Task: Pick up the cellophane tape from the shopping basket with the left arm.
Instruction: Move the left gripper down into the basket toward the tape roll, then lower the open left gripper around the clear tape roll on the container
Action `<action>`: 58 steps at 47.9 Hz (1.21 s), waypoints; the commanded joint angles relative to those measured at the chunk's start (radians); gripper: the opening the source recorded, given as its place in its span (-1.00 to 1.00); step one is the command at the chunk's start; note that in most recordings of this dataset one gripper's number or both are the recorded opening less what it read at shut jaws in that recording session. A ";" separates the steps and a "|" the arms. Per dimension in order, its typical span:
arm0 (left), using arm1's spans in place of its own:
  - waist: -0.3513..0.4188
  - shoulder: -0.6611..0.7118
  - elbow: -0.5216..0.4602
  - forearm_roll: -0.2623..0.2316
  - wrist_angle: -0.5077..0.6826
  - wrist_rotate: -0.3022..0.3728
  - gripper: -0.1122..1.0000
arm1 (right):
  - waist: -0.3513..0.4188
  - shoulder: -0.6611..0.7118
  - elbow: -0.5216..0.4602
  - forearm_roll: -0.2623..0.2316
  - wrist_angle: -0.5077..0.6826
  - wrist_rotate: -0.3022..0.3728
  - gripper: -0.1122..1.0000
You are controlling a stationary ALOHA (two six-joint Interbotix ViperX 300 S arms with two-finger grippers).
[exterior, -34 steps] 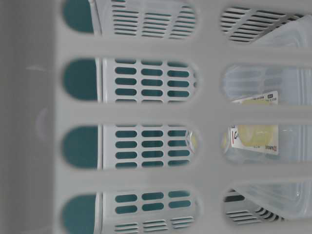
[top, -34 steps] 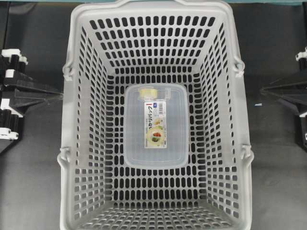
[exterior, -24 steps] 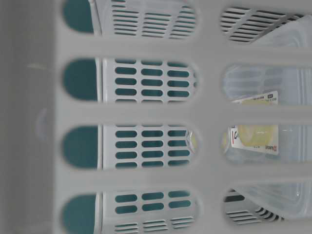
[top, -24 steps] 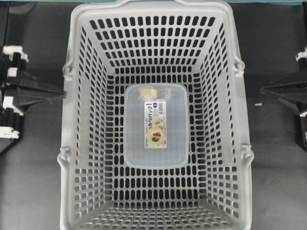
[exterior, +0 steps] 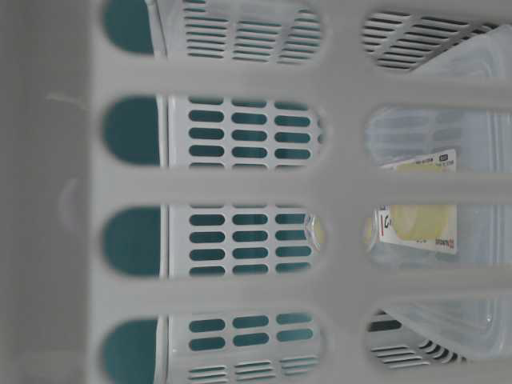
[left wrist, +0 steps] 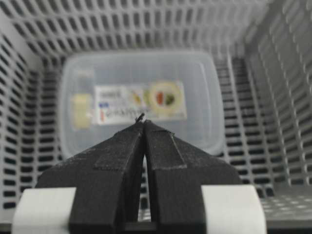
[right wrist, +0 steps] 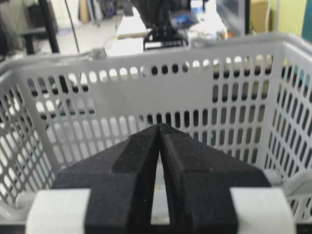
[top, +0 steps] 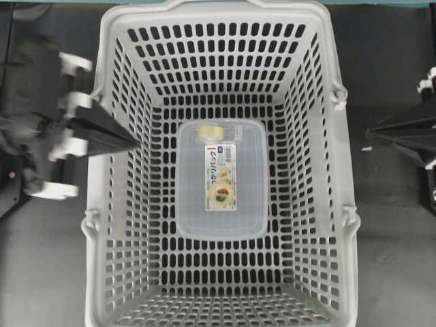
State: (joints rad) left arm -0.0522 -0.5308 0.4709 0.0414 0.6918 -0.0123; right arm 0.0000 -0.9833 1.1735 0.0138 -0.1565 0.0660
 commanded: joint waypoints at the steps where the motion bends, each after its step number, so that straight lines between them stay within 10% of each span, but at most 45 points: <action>1: -0.011 0.092 -0.097 0.003 0.054 0.003 -0.80 | 0.002 0.003 -0.023 0.003 0.012 0.000 -0.80; 11: -0.025 0.250 -0.238 0.003 0.133 0.006 -0.79 | 0.000 -0.008 -0.023 0.003 0.046 -0.005 -0.73; 17: -0.020 0.328 -0.290 0.003 0.199 -0.003 -0.74 | -0.002 -0.015 -0.025 0.003 0.075 -0.002 -0.34; 28: -0.051 0.460 -0.379 0.003 0.275 -0.021 0.42 | -0.002 -0.025 -0.026 0.003 0.089 -0.006 0.62; 34: -0.055 0.541 -0.422 0.003 0.293 -0.032 0.83 | -0.005 -0.026 -0.026 0.003 0.092 -0.006 0.62; 58: -0.066 0.741 -0.474 0.003 0.291 -0.038 0.83 | -0.005 -0.032 -0.025 0.003 0.089 -0.008 0.62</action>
State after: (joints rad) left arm -0.1166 0.2117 0.0123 0.0430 0.9879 -0.0476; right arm -0.0031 -1.0186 1.1689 0.0138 -0.0598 0.0598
